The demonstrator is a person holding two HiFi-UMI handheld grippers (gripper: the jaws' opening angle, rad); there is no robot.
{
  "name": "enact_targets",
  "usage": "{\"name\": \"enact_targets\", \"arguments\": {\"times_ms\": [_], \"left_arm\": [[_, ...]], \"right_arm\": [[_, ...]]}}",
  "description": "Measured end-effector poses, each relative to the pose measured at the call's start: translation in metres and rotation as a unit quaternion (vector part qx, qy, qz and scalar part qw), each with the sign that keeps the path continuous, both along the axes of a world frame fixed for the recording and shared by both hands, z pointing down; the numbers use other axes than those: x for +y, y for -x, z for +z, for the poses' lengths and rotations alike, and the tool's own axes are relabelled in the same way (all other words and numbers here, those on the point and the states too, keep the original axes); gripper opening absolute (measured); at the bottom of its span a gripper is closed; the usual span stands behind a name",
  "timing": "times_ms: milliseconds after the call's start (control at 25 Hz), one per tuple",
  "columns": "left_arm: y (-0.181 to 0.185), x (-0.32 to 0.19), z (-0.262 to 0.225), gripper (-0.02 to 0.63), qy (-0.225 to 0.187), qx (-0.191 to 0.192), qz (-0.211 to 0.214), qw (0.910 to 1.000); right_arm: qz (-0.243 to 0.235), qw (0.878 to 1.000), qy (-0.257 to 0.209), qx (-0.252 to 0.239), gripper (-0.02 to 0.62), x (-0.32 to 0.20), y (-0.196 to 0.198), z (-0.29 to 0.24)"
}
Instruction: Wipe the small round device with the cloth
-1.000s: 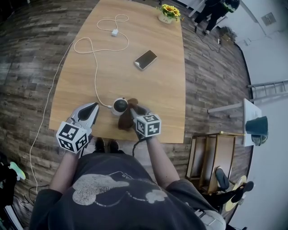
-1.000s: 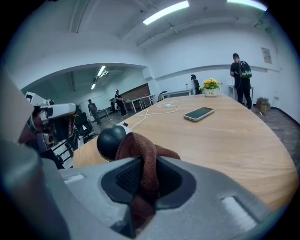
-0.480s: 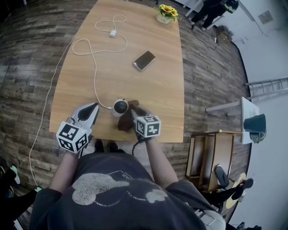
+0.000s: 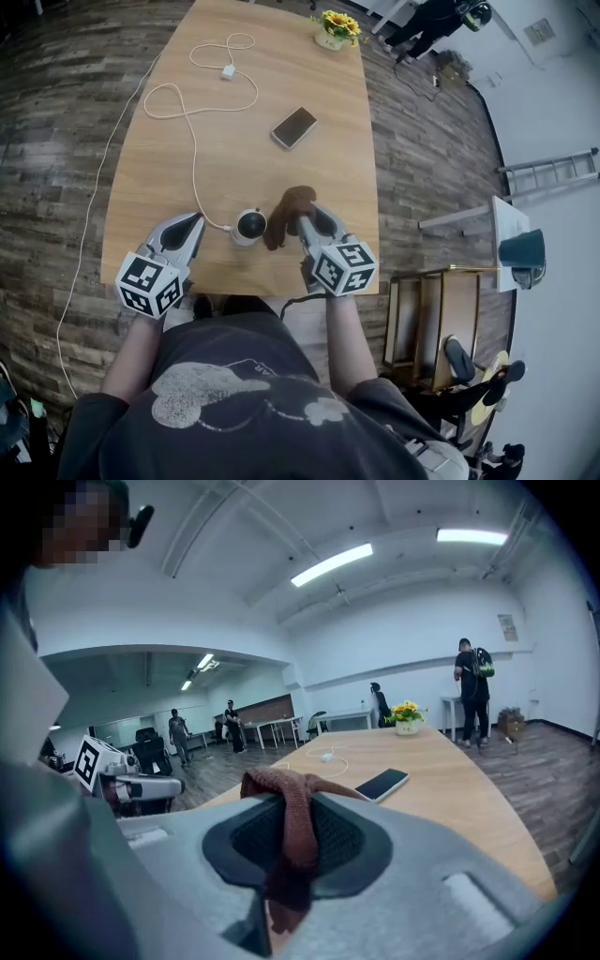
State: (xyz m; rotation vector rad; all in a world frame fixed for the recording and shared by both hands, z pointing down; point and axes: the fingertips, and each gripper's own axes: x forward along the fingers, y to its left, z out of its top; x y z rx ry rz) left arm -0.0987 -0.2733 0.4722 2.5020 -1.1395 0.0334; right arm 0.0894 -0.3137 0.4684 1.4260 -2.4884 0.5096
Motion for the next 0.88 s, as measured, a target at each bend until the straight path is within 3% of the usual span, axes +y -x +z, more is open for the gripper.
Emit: {"name": "enact_targets", "arguments": {"times_ms": [120,280,600,880], "left_arm": [[-0.005,-0.001,0.001,0.017,-0.001,0.000,0.007,1.0000],[-0.011,-0.008,0.003,0.017,0.003,-0.006,0.004,1.0000],[-0.022,-0.019,-0.007,0.017,0.001,-0.025,-0.025,0.9994],[-0.019,-0.017,0.002,0.017,0.019,-0.033,-0.057,0.9976]], "right_arm": [[-0.023,0.999,-0.022,0.000,0.054,-0.006,0.010,-0.016],[-0.075,0.997,-0.019,0.014,0.054,-0.011,0.027,-0.009],[-0.194,0.979,0.068,-0.003,0.054,-0.012,0.055,0.042],[-0.238,0.964,0.115,0.006,0.054,-0.018,0.059,0.077]]}}
